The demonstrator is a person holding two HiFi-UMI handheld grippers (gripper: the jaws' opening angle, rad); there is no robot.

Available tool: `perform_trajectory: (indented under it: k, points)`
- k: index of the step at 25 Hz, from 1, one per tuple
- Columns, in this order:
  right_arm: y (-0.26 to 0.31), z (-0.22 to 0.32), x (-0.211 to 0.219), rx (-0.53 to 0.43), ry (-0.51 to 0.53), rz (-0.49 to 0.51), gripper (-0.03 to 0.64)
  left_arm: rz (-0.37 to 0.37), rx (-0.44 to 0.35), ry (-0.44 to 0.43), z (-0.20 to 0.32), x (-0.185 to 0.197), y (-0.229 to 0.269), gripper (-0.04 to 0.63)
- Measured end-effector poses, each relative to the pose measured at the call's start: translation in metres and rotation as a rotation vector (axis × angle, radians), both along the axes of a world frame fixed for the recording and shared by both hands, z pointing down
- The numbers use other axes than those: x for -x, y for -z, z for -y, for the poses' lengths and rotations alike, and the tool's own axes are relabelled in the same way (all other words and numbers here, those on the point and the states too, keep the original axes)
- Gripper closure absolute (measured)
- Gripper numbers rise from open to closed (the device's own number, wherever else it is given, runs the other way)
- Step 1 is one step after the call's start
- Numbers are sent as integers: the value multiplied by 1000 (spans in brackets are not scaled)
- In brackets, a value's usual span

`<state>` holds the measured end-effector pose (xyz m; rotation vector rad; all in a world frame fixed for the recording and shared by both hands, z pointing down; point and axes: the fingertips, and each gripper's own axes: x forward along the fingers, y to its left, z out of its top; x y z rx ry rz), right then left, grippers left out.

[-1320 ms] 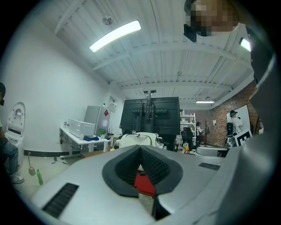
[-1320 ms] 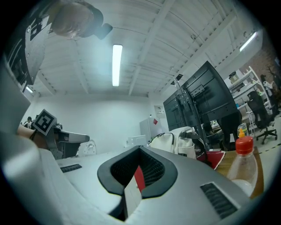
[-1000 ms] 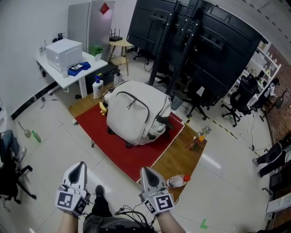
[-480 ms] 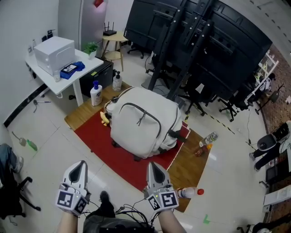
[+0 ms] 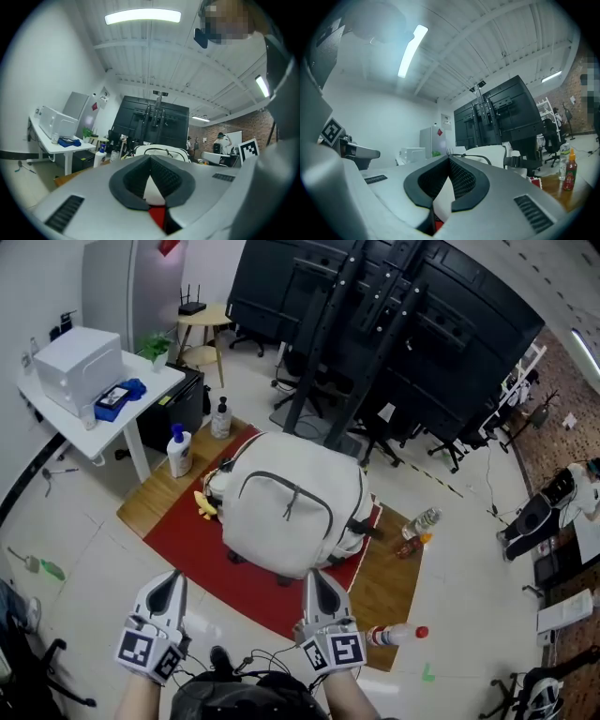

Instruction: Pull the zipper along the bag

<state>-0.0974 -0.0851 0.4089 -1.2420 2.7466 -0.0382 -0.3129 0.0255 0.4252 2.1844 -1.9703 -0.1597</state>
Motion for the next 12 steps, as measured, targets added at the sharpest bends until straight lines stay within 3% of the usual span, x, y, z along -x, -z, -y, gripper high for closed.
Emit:
perform_trajectory:
  k: [2, 6, 12]
  points:
    - [2, 3, 2, -18, -18, -22, 595, 13, -23, -41, 16, 0, 4, 574]
    - [3, 13, -4, -24, -60, -36, 595, -1, 24, -98, 39, -10, 1, 574]
    - [8, 37, -12, -49, -101, -33, 595, 3, -14, -142, 70, -18, 1, 574]
